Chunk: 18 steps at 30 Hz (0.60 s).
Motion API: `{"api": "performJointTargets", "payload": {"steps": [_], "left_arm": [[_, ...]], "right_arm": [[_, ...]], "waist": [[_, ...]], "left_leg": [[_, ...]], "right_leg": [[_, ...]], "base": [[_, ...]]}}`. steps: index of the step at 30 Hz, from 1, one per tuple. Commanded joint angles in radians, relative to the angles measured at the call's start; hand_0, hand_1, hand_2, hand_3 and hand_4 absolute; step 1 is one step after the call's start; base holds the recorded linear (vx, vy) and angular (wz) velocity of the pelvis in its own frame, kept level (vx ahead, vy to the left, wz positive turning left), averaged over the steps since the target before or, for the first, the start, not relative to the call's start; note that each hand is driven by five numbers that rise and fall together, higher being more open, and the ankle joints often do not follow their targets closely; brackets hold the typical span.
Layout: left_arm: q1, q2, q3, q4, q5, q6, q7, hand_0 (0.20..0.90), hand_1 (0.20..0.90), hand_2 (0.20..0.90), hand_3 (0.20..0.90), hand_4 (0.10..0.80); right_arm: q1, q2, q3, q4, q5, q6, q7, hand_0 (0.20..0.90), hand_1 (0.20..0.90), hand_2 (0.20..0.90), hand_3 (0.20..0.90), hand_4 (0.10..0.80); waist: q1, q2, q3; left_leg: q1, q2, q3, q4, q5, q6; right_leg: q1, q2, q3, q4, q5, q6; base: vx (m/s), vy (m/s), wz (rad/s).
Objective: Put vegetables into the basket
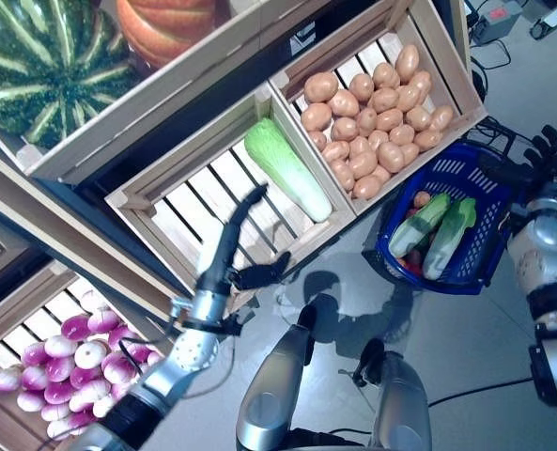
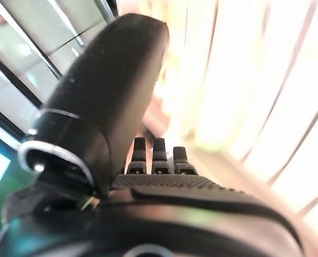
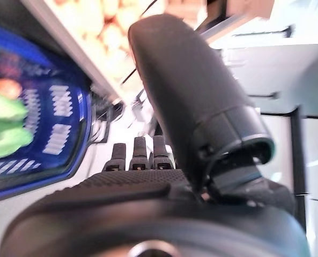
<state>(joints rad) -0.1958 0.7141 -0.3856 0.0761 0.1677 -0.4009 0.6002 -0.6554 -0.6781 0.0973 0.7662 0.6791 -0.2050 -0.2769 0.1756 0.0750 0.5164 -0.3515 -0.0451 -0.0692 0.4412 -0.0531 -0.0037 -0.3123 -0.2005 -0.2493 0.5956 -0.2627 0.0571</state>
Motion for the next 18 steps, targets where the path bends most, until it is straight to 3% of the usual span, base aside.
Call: {"api": "performJointTargets", "payload": {"steps": [1, 3, 9, 18], "left_arm": [[-0.069, 0.067, 0.081, -0.066, 0.177, 0.072, 0.131, 0.9, 0.9, 0.9, 0.9, 0.8], [-0.121, 0.126, 0.083, -0.014, 0.241, 0.151, 0.15, 0.9, 0.9, 0.9, 0.9, 0.8], [-0.183, 0.199, 0.066, 0.131, 0.333, 0.274, 0.139, 0.9, 0.9, 0.9, 0.9, 0.8], [-0.391, 0.231, -0.152, 0.377, 0.382, 0.396, 0.003, 0.9, 0.9, 0.9, 0.9, 0.8]], "right_arm": [[0.094, 0.029, -0.004, -0.084, 0.007, -0.12, 0.071, 0.9, 0.9, 0.9, 0.9, 0.8], [0.192, 0.079, 0.028, -0.148, -0.032, -0.117, 0.087, 0.9, 0.9, 0.9, 0.9, 0.8], [0.347, 0.117, 0.055, -0.237, -0.02, -0.096, 0.165, 0.9, 0.9, 0.9, 0.9, 0.8], [0.27, 0.092, 0.098, -0.207, 0.001, -0.05, 0.184, 0.9, 0.9, 0.9, 0.9, 0.8]], "waist": [[-0.046, -0.024, -0.106], [-0.074, -0.032, -0.107], [-0.133, -0.036, -0.111], [-0.198, -0.034, -0.071]], "left_leg": [[-0.012, 0.007, 0.026, 0.002, 0.036, 0.006], [-0.001, 0.014, 0.04, -0.008, 0.03, 0.008], [0.023, 0.024, 0.072, -0.034, 0.036, 0.01], [-0.009, 0.028, 0.121, -0.011, 0.033, 0.014]], "right_leg": [[0.056, 0.043, 0.011, -0.127, 0.161, -0.094], [0.055, 0.043, 0.025, -0.133, 0.169, -0.087], [0.05, 0.047, 0.061, -0.16, 0.193, -0.075], [-0.017, 0.048, 0.116, -0.139, 0.214, -0.06]], "base": [[0.016, 0.067, -0.11], [0.016, 0.082, -0.13], [0.012, 0.089, -0.21], [-0.037, 0.078, -0.19]]}}
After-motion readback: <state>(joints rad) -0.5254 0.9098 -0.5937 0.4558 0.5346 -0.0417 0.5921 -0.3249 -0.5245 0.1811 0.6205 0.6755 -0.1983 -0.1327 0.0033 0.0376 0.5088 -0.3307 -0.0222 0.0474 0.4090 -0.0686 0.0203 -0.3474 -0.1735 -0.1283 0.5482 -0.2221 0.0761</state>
